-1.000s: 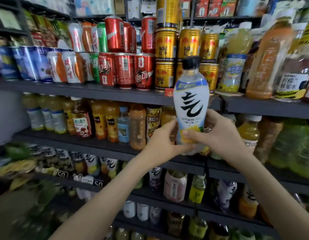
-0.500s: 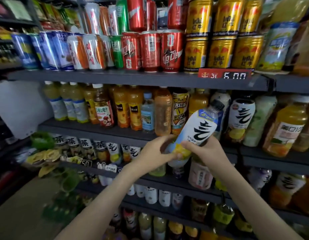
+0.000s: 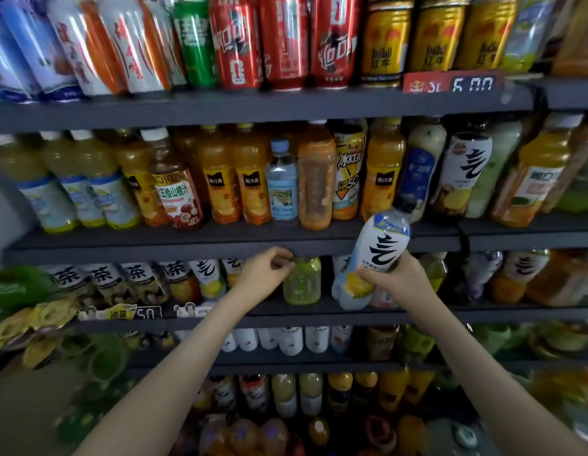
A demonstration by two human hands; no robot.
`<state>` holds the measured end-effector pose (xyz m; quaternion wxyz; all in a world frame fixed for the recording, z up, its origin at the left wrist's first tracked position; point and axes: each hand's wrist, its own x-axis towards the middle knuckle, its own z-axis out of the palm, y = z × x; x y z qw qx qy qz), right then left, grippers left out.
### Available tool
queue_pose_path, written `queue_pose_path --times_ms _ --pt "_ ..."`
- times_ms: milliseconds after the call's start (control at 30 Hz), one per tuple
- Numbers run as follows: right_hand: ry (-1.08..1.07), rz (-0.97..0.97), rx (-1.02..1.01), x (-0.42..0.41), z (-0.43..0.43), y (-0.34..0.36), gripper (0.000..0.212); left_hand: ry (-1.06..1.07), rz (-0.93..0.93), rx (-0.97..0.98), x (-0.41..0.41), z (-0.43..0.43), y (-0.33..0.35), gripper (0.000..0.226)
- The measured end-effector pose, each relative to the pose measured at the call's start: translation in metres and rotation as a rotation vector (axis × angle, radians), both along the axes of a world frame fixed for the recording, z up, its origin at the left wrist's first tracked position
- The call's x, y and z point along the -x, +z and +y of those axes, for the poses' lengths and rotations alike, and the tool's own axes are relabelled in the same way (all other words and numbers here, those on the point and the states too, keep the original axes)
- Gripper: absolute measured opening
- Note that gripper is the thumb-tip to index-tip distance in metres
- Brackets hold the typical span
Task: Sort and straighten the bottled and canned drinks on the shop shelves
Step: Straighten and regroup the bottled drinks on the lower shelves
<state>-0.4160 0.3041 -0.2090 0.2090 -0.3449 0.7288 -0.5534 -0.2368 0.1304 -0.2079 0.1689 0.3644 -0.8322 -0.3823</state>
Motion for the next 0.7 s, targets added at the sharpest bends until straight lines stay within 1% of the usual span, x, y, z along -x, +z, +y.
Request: queue_pose_path --times_ms 133,233,367,533,600,700 --pt "0.032 0.043 -0.057 -0.009 0.001 -0.02 0.06 -0.033 -0.084 -0.021 -0.009 0.007 -0.032 0.021" --pt "0.087 0.054 -0.111 -0.017 -0.003 -0.035 0.064 -0.027 -0.09 -0.043 -0.021 0.019 -0.043 0.022" --pt "0.19 0.05 -0.162 -0.039 -0.015 -0.045 0.06 0.041 -0.058 -0.112 -0.045 0.029 -0.05 0.021" --pt "0.269 0.001 -0.169 -0.073 -0.031 -0.059 0.051 0.116 -0.084 -0.159 -0.082 0.04 -0.057 0.028" --pt "0.282 -0.044 -0.168 -0.083 -0.036 -0.066 0.05 0.186 -0.08 -0.168 -0.095 0.041 -0.062 0.029" --pt "0.292 -0.106 -0.145 -0.093 -0.043 -0.081 0.043 0.309 -0.064 -0.147 -0.11 0.04 -0.073 0.029"
